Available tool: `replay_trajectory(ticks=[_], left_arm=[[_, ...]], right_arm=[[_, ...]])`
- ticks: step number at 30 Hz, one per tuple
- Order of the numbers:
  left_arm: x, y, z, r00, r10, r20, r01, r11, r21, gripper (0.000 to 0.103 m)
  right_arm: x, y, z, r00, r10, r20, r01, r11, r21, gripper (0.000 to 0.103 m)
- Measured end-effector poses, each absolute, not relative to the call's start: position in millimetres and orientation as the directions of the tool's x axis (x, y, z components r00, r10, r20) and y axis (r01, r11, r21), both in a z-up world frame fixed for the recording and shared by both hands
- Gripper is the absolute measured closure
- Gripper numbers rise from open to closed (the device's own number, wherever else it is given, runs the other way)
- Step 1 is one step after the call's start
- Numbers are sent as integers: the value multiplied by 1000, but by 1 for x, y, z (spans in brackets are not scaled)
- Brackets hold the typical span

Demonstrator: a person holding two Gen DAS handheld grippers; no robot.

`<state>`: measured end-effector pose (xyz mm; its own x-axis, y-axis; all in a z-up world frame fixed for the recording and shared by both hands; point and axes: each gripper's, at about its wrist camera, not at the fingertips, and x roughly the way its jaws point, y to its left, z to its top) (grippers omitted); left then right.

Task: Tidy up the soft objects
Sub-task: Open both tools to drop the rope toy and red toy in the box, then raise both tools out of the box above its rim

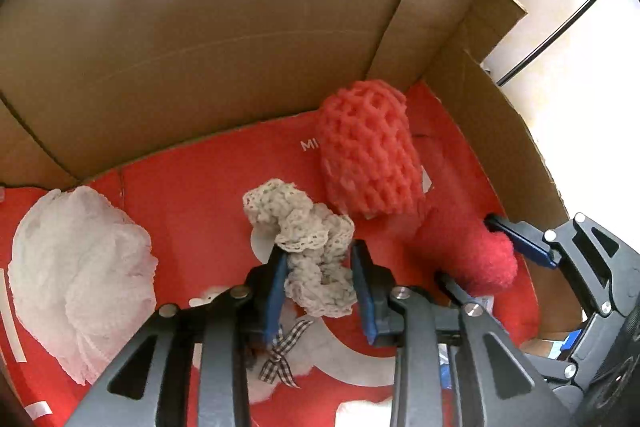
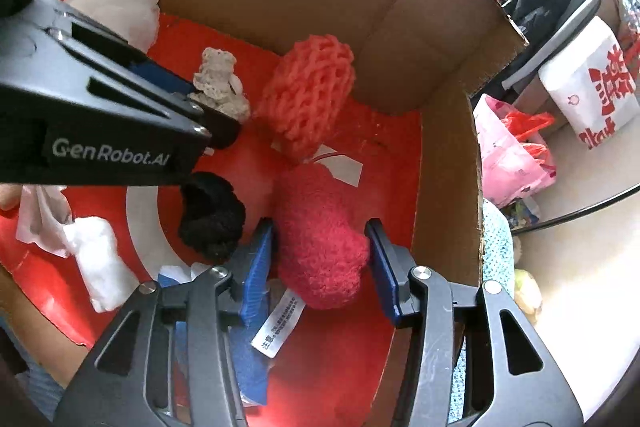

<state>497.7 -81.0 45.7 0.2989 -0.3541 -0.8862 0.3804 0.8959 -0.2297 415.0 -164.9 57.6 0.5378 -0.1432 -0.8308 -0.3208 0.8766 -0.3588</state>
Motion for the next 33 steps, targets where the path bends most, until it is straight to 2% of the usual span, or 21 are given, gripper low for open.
replay_trajectory(ticks=[3,8,13,15,17,21,25,27,31,33], left_arm=[[496,-79,45,304,-357,-883,379,896,-232,56],[492,-73,50,324,-364,-873,375,897,-235,51],[484,-63,59,353,-367,-861,374,898,-230,41],[479,-58,63,366,-366,-856,371,901,-226,35],[474,-51,67,381,-371,-847,364,902,-231,33],[458,-37,82,421,-360,-833,342,913,-222,22],[439,-28,97,455,-346,-821,319,924,-212,18],[427,-22,109,479,-338,-810,308,929,-205,12],[396,-11,130,545,-313,-778,289,941,-176,6],[377,-7,140,573,-306,-760,284,945,-166,3]], right_arm=[[413,-162,57,540,-149,-828,-321,874,-366,55],[409,-161,63,554,-141,-820,-312,878,-362,55],[403,-162,74,570,-124,-812,-305,886,-349,54],[400,-161,80,579,-118,-807,-300,889,-345,51],[397,-164,85,586,-111,-803,-296,893,-339,49],[387,-167,99,599,-83,-796,-284,908,-308,48],[374,-170,115,619,-60,-783,-274,918,-287,41],[363,-169,125,633,-42,-773,-274,922,-274,41],[348,-178,141,657,-6,-754,-270,931,-244,30],[336,-181,149,671,17,-741,-266,939,-219,29]])
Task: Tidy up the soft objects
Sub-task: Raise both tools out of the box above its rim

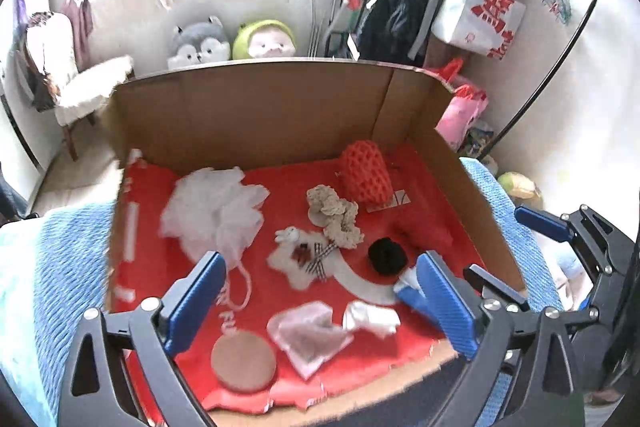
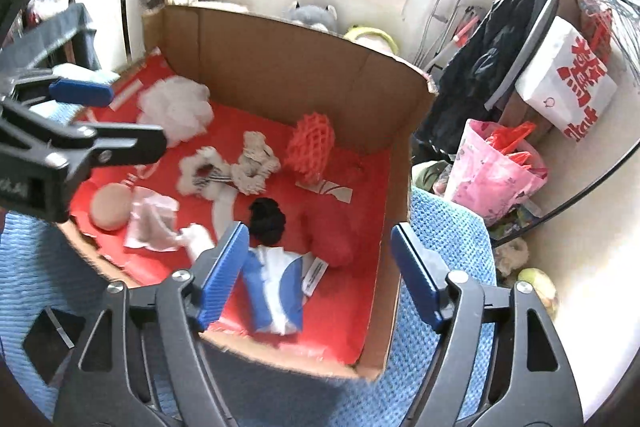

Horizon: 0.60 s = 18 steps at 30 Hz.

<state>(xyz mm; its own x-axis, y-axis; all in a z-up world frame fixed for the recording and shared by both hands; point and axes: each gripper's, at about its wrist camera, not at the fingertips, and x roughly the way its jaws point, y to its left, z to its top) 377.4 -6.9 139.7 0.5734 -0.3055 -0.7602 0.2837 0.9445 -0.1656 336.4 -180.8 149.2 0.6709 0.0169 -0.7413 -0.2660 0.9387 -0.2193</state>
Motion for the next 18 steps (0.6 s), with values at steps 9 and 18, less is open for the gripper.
replay_trajectory(ticks=[9,18], left_arm=[[316,15,157,683,-237,-691,231,967,-104,0],[301,27,127,743,-170,-647,174,983,-59,0]], right_arm=[[299,-185,157,695,72,-716,-256,955,-152,19],[301,-192,127,698,97,-710,-224,971,-88,16]])
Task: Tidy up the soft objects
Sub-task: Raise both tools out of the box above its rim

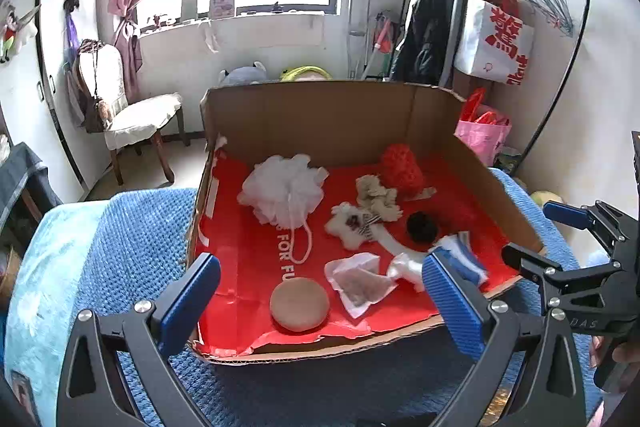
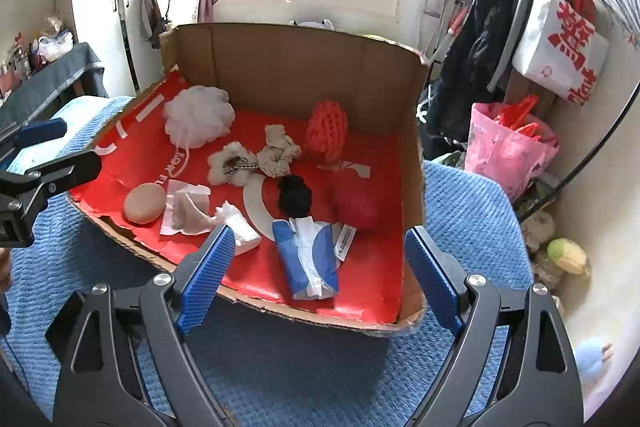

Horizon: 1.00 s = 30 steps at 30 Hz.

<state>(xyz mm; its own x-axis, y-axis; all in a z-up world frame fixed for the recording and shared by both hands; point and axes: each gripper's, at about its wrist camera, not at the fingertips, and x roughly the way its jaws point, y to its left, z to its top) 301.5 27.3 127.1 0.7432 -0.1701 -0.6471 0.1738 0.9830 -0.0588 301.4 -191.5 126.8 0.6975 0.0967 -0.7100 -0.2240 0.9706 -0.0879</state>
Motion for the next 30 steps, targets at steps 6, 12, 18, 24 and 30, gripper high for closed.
replay_trajectory(ticks=[6,12,18,24,30], left_arm=[[312,24,105,783,-138,-606,161,987,-17,0],[318,11,90,822,-139,-552,182,983,24,0],[324,8,77,824,-139,-549,188,982,33,0],[326,7,64,823,-134,-551,187,982,40,0],[327,8,58,813,-153,-561,196,980,17,0]], right_arm=[[315,-192,107,712,114,-693,-213,975,-59,16],[321,-193,94,734,127,-667,-194,981,-28,16],[322,-192,85,753,109,-649,-179,983,-43,16],[324,-195,79,758,109,-643,-166,986,-29,16],[321,-193,76,779,100,-619,-161,986,-44,16]])
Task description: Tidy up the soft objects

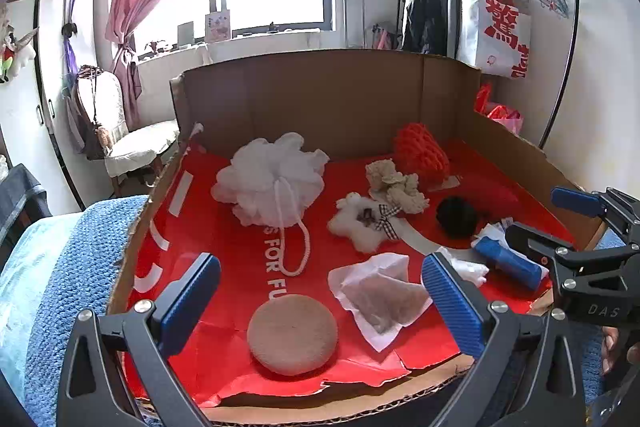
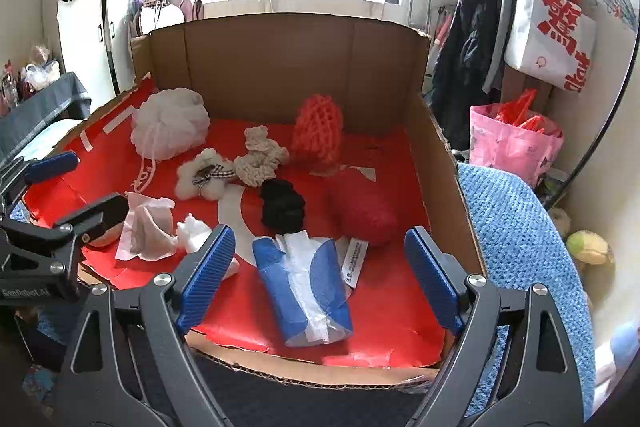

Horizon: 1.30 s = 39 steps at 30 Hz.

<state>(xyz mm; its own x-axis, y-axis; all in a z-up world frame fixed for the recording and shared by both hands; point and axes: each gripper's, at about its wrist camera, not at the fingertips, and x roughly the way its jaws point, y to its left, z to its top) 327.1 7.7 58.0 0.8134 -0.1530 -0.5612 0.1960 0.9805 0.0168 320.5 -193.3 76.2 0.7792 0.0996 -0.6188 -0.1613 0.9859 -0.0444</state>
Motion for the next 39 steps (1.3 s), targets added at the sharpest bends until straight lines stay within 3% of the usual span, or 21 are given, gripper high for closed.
replay_trajectory(ticks=[39], left_arm=[[330,10,48,806,-139,-575,177,984,10,0]], right_arm=[[318,-192,73,811,72,-581,-139,988,-72,14]])
